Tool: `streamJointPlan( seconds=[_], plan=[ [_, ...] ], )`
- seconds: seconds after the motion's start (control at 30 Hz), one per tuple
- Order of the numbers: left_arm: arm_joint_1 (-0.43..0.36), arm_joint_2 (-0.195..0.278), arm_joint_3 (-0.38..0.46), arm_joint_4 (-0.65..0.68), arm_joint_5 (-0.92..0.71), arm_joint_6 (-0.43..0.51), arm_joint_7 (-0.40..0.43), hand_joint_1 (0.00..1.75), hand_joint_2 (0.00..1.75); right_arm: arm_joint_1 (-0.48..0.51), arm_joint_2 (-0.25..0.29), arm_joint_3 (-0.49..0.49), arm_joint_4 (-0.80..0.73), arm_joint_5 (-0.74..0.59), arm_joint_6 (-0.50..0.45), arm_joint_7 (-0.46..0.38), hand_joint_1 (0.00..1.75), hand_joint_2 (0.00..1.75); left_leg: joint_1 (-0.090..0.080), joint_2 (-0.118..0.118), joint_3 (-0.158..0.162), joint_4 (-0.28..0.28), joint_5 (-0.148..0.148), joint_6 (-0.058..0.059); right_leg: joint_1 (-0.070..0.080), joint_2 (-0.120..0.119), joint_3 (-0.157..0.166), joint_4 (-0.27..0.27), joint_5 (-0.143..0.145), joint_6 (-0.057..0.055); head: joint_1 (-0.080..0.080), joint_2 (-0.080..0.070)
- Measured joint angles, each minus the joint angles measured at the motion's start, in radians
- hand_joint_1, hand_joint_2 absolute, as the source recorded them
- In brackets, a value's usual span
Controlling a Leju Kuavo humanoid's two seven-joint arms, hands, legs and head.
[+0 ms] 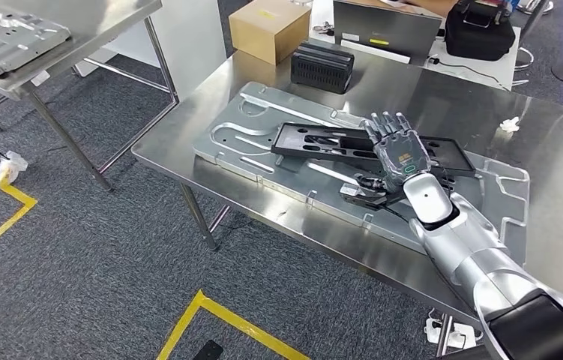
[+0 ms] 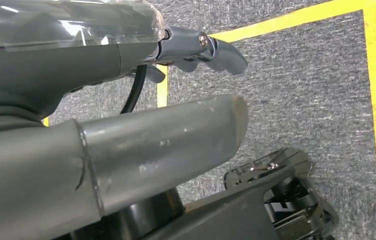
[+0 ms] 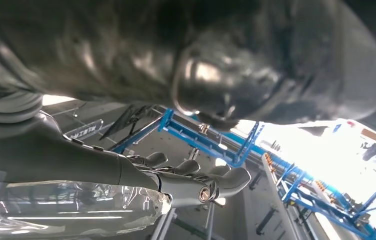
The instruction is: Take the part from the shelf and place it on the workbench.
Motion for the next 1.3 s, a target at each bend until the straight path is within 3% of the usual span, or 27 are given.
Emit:
streamJointPlan(
  seconds=[0.03, 0.1, 0.17, 0.2, 0.23, 0.27, 0.3, 0.37, 0.43, 0.5, 0.53, 0.6, 0.67, 0.7, 0.73, 0.77, 0.83, 0.9, 0.93, 1.0, 1.03, 1.1, 1.17, 1.2, 1.23, 1.27, 1.3],
  plan=[
    [0.001, 0.000, 0.000, 0.000, 0.000, 0.001, 0.000, 0.00, 0.00, 0.000, 0.000, 0.000, -0.001, 0.000, 0.000, 0.000, 0.00, 0.00, 0.002, 0.001, -0.009, 0.016, -0.019, -0.005, -0.001, -0.002, -0.007, -0.002, 0.008, -0.011, 0.000, 0.000],
    [0.001, 0.000, 0.000, 0.000, 0.000, 0.002, 0.000, 0.00, 0.00, -0.001, 0.001, -0.001, -0.002, 0.000, 0.000, -0.001, 0.00, 0.00, 0.004, 0.003, -0.042, 0.105, -0.102, -0.012, 0.000, -0.005, -0.026, -0.004, 0.026, -0.028, -0.001, 0.000],
    [0.000, 0.000, 0.000, 0.000, 0.000, 0.002, 0.000, 0.00, 0.00, 0.000, 0.001, -0.001, -0.003, 0.000, 0.000, -0.002, 0.00, 0.00, 0.004, 0.004, -0.074, 0.236, -0.184, -0.015, 0.005, -0.006, -0.048, -0.003, 0.043, -0.035, -0.001, 0.000],
    [0.000, 0.000, 0.000, 0.000, 0.000, 0.002, 0.000, 0.00, 0.00, 0.000, 0.001, -0.001, -0.003, 0.000, 0.000, -0.002, 0.00, 0.00, 0.004, 0.004, -0.076, 0.278, -0.199, -0.015, 0.009, -0.007, -0.060, -0.001, 0.051, -0.036, -0.001, 0.000],
    [0.000, 0.000, 0.000, 0.000, 0.000, 0.002, 0.000, 0.00, 0.00, 0.001, 0.001, -0.001, -0.003, 0.000, 0.000, -0.002, 0.00, 0.00, 0.003, 0.004, -0.061, 0.285, -0.194, -0.012, 0.012, -0.007, -0.071, 0.000, 0.059, -0.036, -0.001, 0.000],
    [0.000, 0.000, 0.000, 0.000, 0.000, 0.002, 0.000, 0.00, 0.00, 0.001, 0.001, -0.001, -0.003, 0.000, 0.000, -0.002, 0.00, 0.00, 0.002, 0.004, -0.027, 0.254, -0.176, -0.007, 0.015, -0.008, -0.082, 0.002, 0.067, -0.035, -0.001, 0.000],
    [-0.001, 0.000, 0.000, 0.000, 0.000, 0.003, 0.000, 0.00, 0.00, 0.001, 0.001, -0.001, -0.003, 0.000, 0.000, -0.002, 0.00, 0.00, -0.001, 0.003, 0.023, 0.192, -0.154, 0.002, 0.017, -0.008, -0.090, 0.003, 0.074, -0.034, -0.001, 0.000],
    [-0.003, 0.001, 0.000, 0.000, 0.001, 0.004, 0.000, 0.00, 0.00, 0.001, 0.000, -0.002, -0.003, 0.000, -0.001, -0.002, 0.00, 0.00, -0.010, 0.003, 0.120, 0.056, -0.143, 0.019, 0.018, -0.009, -0.100, 0.003, 0.088, -0.028, -0.001, 0.000],
    [-0.005, 0.002, 0.000, 0.000, 0.001, 0.006, 0.000, 0.00, 0.00, 0.001, -0.001, -0.003, -0.004, 0.000, -0.001, -0.002, 0.00, 0.00, -0.020, 0.003, 0.155, -0.008, -0.147, 0.029, 0.014, -0.011, -0.102, -0.003, 0.103, -0.015, 0.000, 0.000],
    [-0.004, 0.003, 0.000, 0.000, 0.001, 0.007, 0.000, 0.00, 0.00, 0.001, -0.004, -0.003, -0.005, 0.000, -0.001, -0.002, 0.00, 0.00, -0.022, 0.005, 0.151, -0.026, -0.125, 0.035, 0.010, -0.010, -0.102, -0.013, 0.117, -0.001, -0.001, 0.000],
    [-0.004, 0.003, 0.000, 0.000, 0.001, 0.008, 0.000, 0.00, 0.00, 0.002, -0.006, -0.003, -0.005, -0.001, -0.002, -0.002, 0.00, 0.00, -0.020, 0.007, 0.148, -0.037, -0.111, 0.042, 0.009, -0.009, -0.107, -0.009, 0.106, 0.004, 0.000, 0.000],
    [-0.005, 0.002, 0.000, 0.000, 0.002, 0.009, 0.000, 0.00, 0.00, 0.003, -0.012, -0.004, -0.006, -0.001, -0.002, -0.002, 0.00, 0.00, -0.014, 0.011, 0.132, -0.054, -0.078, 0.055, 0.010, -0.008, -0.130, 0.055, 0.028, 0.010, 0.002, 0.000],
    [-0.005, 0.001, 0.000, 0.000, 0.002, 0.009, 0.000, 0.00, 0.00, 0.004, -0.013, -0.005, -0.006, -0.002, -0.003, -0.002, 0.00, 0.00, -0.015, 0.012, 0.102, -0.054, -0.054, 0.059, 0.010, -0.008, -0.161, 0.179, -0.064, 0.016, 0.004, 0.000],
    [-0.004, 0.001, 0.000, 0.000, 0.002, 0.009, 0.000, 0.00, 0.00, 0.006, -0.014, -0.005, -0.006, -0.003, -0.003, -0.002, 0.00, 0.00, -0.015, 0.013, 0.086, -0.051, -0.045, 0.058, 0.008, -0.008, -0.168, 0.229, -0.082, 0.020, 0.004, 0.000],
    [-0.004, 0.001, 0.000, 0.000, 0.002, 0.009, 0.000, 0.00, 0.00, 0.008, -0.014, -0.005, -0.006, -0.005, -0.003, -0.002, 0.00, 0.00, -0.014, 0.013, 0.069, -0.047, -0.036, 0.056, 0.006, -0.009, -0.161, 0.254, -0.077, 0.024, 0.004, 0.000],
    [-0.003, 0.001, 0.000, 0.000, 0.002, 0.008, 0.000, 0.00, 0.00, 0.010, -0.015, -0.005, -0.006, -0.008, -0.003, -0.002, 0.00, 0.00, -0.013, 0.014, 0.053, -0.041, -0.027, 0.053, 0.003, -0.009, -0.137, 0.243, -0.054, 0.027, 0.004, 0.000],
    [-0.004, 0.000, 0.000, 0.000, 0.002, 0.007, 0.000, 0.00, 0.00, 0.010, -0.015, -0.005, -0.006, -0.011, -0.003, -0.002, 0.00, 0.00, -0.010, 0.014, 0.021, -0.023, -0.015, 0.043, -0.001, -0.011, -0.046, 0.131, -0.016, 0.032, 0.004, 0.000],
    [-0.004, 0.000, 0.000, 0.000, 0.002, 0.006, 0.000, 0.00, 0.00, 0.010, -0.015, -0.007, -0.009, -0.012, -0.003, -0.002, 0.00, 0.00, -0.011, 0.014, 0.000, -0.006, -0.005, 0.031, 0.002, -0.008, 0.028, 0.017, -0.025, 0.024, 0.003, 0.000],
    [-0.004, 0.000, 0.000, 0.000, 0.002, 0.006, 0.000, 0.00, 0.00, 0.010, -0.015, -0.008, -0.011, -0.013, -0.003, -0.002, 0.00, 0.00, -0.011, 0.014, -0.005, -0.003, 0.002, 0.025, 0.006, -0.007, 0.040, -0.008, -0.035, 0.017, 0.003, 0.000],
    [-0.003, 0.000, 0.000, 0.000, 0.002, 0.006, 0.000, 0.00, 0.00, 0.010, -0.014, -0.009, -0.012, -0.013, -0.003, -0.002, 0.00, 0.00, -0.011, 0.013, -0.010, -0.004, 0.015, 0.011, 0.007, -0.008, 0.032, -0.013, -0.025, 0.000, 0.003, 0.000],
    [-0.003, 0.000, 0.000, 0.000, 0.002, 0.006, 0.000, 0.00, 0.00, 0.010, -0.014, -0.010, -0.012, -0.013, -0.003, -0.003, 0.00, 0.00, -0.010, 0.012, -0.017, 0.003, 0.005, 0.006, 0.006, -0.010, 0.025, -0.014, -0.015, -0.010, 0.003, 0.000],
    [-0.002, 0.000, 0.000, 0.000, 0.002, 0.006, 0.000, 0.00, 0.00, 0.009, -0.013, -0.011, -0.013, -0.013, -0.003, -0.004, 0.00, 0.00, -0.006, 0.010, -0.043, 0.067, -0.070, -0.003, 0.002, -0.015, 0.002, -0.018, 0.011, -0.028, 0.002, 0.000],
    [-0.002, 0.000, 0.000, 0.000, 0.002, 0.006, 0.000, 0.00, 0.00, 0.008, -0.012, -0.012, -0.014, -0.013, -0.003, -0.005, 0.00, 0.00, -0.005, 0.009, -0.072, 0.193, -0.171, -0.010, 0.004, -0.016, -0.028, -0.018, 0.036, -0.035, 0.001, 0.000],
    [-0.003, 0.000, 0.000, 0.000, 0.002, 0.006, 0.000, 0.00, 0.00, 0.009, -0.013, -0.012, -0.014, -0.013, -0.003, -0.006, 0.00, 0.00, -0.005, 0.009, -0.078, 0.250, -0.196, -0.012, 0.005, -0.016, -0.044, -0.017, 0.048, -0.035, 0.001, 0.000],
    [-0.003, 0.000, 0.000, 0.000, 0.002, 0.007, 0.000, 0.00, 0.00, 0.009, -0.012, -0.012, -0.014, -0.013, -0.003, -0.007, 0.00, 0.00, -0.005, 0.009, -0.074, 0.285, -0.199, -0.014, 0.006, -0.016, -0.059, -0.017, 0.060, -0.034, 0.001, 0.000],
    [-0.003, 0.000, 0.000, 0.000, 0.002, 0.007, 0.000, 0.00, 0.00, 0.010, -0.012, -0.013, -0.014, -0.014, -0.003, -0.007, 0.00, 0.00, -0.004, 0.009, -0.056, 0.291, -0.182, -0.014, 0.006, -0.016, -0.075, -0.016, 0.072, -0.032, 0.001, 0.000],
    [-0.003, 0.000, 0.000, 0.000, 0.002, 0.007, 0.000, 0.00, 0.00, 0.010, -0.012, -0.014, -0.014, -0.016, -0.004, -0.008, 0.00, 0.00, -0.004, 0.009, -0.021, 0.263, -0.157, -0.013, 0.006, -0.015, -0.090, -0.016, 0.084, -0.029, 0.001, 0.000]
  ],
)
